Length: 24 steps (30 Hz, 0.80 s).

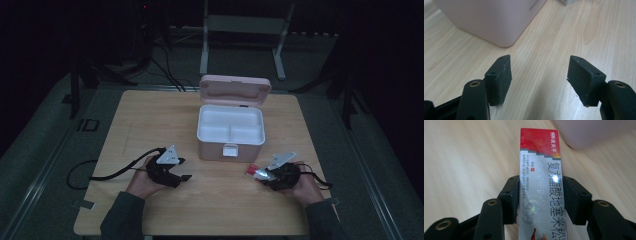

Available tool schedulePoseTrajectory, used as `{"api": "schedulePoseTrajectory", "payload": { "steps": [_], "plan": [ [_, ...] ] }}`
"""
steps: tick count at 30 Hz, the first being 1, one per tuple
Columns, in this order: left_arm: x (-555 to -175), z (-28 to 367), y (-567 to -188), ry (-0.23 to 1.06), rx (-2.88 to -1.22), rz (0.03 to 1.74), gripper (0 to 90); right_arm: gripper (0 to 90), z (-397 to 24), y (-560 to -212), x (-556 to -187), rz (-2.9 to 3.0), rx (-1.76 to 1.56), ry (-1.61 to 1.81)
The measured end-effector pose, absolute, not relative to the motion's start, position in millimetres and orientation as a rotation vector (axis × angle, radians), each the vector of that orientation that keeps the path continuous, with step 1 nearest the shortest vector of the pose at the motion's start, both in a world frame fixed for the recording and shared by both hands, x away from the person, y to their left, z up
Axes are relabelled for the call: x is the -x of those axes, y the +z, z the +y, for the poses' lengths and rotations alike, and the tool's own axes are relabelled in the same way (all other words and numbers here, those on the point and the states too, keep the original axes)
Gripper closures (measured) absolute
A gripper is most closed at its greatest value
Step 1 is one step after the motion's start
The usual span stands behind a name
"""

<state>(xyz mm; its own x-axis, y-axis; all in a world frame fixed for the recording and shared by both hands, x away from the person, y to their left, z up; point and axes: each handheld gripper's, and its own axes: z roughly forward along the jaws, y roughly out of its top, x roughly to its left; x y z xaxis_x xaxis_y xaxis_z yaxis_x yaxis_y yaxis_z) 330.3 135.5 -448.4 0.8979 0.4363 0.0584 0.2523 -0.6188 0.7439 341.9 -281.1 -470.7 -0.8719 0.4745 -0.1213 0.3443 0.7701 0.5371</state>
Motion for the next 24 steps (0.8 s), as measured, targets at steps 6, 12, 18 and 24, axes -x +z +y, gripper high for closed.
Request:
{"api": "schedulePoseTrajectory", "payload": {
  "steps": [6, 12, 18, 24],
  "plan": [
    [-332.7, 139.1, -445.9, 0.305, -2.270, 0.497, 35.6, 50.2, -313.5, -471.8, -348.2, 2.659, -0.768, 0.772],
    [-335.9, 141.5, -442.6, 0.305, -2.260, 0.511, 36.4, 39.6, -318.3, -472.5, -348.1, 2.648, -0.784, 0.777],
    [-339.8, 144.9, -435.2, 0.284, -2.233, 0.533, 38.2, 33.3, -317.2, -456.8, -344.7, 2.594, -0.787, 0.847],
    [-348.7, 146.8, -418.0, 0.298, -2.231, 0.534, 38.6, 36.7, -308.4, -423.5, -352.3, 2.531, -0.775, 0.905]
  ]
}}
